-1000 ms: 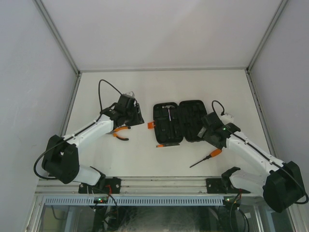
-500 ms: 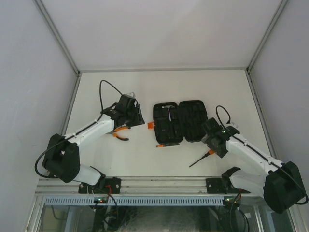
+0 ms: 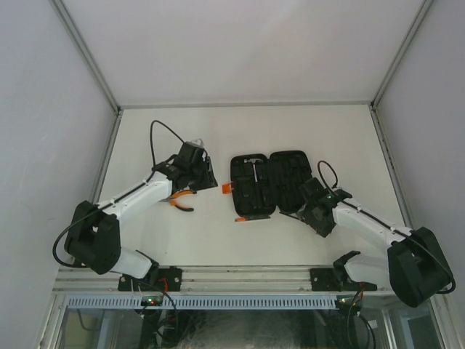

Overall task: Sort the tools into containers
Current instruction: Adjust the screwdriver at the center of the board, then move the storage box to the center of the board.

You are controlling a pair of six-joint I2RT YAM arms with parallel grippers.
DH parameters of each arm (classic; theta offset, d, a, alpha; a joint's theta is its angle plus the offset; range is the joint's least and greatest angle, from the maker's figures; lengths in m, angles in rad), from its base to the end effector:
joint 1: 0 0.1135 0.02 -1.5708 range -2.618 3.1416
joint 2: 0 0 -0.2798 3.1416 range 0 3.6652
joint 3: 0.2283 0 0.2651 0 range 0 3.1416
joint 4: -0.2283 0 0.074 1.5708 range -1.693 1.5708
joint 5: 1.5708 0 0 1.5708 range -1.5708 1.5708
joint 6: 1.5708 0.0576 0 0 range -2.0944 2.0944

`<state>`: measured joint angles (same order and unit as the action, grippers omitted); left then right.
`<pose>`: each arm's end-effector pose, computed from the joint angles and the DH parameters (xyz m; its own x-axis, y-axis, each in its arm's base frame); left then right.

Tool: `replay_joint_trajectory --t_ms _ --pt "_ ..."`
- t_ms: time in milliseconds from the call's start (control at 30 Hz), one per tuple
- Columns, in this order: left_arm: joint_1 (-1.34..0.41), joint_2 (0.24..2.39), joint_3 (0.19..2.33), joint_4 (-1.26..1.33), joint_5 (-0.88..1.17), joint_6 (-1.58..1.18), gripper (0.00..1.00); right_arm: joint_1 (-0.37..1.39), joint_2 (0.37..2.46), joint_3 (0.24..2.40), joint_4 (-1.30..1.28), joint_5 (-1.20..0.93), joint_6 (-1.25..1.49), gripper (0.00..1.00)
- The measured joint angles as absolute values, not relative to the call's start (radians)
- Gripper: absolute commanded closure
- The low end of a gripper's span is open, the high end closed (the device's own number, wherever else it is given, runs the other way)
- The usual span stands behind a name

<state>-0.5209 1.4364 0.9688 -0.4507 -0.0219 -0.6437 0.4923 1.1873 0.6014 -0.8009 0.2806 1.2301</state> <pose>0.2781 -0.1581 0.2234 -0.8430 -0.2081 -0.4961 -0.0249 0.9362 -0.3505 0.1726 0.0745 0.1530 -0.6755 0.6654 -0.3177 0.6797 0.7289 0.0815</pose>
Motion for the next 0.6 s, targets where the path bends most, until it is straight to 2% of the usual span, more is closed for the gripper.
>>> replay_joint_trajectory --t_ms 600 --pt "-0.521 1.44 0.969 -0.451 -0.022 -0.644 0.53 0.459 1.164 0.563 -0.765 0.249 1.235 0.37"
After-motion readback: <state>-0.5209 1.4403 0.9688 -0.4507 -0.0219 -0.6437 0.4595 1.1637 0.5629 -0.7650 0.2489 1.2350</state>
